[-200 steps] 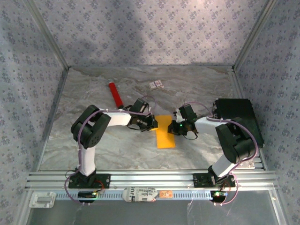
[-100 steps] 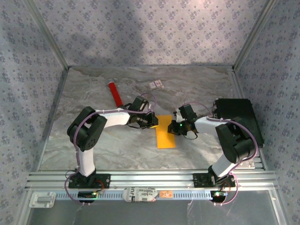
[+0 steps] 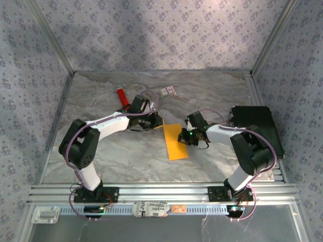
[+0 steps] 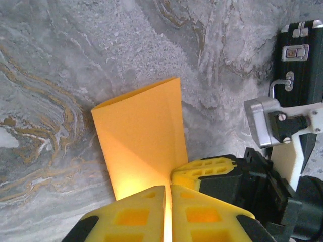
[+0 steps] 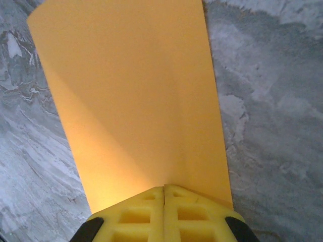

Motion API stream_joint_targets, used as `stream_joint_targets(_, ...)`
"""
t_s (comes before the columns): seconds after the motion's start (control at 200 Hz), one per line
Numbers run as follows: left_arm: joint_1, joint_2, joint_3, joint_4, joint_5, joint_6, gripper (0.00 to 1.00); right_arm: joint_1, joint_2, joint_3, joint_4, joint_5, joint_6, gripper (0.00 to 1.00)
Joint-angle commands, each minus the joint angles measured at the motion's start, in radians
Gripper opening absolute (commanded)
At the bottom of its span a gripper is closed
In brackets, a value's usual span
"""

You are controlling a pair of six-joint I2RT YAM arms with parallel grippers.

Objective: Fold a paper plane with a square sheet of paper (pick it up from the middle)
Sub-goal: First fold the square sheet of paper in half at the center of the table, then fold the triangle a second time at the center of the table.

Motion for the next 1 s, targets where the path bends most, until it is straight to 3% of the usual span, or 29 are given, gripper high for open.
stream_joint_targets(0.0,-0.002,0.022,0.052,-0.068,0.088,0.038,0.10,0.014,-0.105,0.043,-0.105,0.094,0.053,0.07)
stream_joint_targets(0.12,-0.007,0.045,0.058,-0.075,0.146,0.014,0.10,0.012,-0.209,0.006,-0.141,0.140,0.076,0.20)
stream_joint_targets(0.28,-0.022,0.112,0.066,-0.008,0.158,0.014,0.11,0.008,-0.287,-0.074,-0.160,0.169,0.082,0.20)
stream_joint_targets(0.505,-0.048,0.211,0.145,0.021,0.133,0.016,0.11,-0.020,-0.353,-0.133,-0.163,0.095,0.064,0.21)
stream_joint_targets(0.705,-0.056,0.279,0.157,0.042,0.090,-0.002,0.11,-0.059,-0.333,-0.140,-0.153,-0.021,0.034,0.21)
stream_joint_targets(0.994,-0.051,0.325,0.101,0.055,0.063,0.011,0.10,-0.084,-0.315,-0.155,-0.211,-0.085,0.034,0.26)
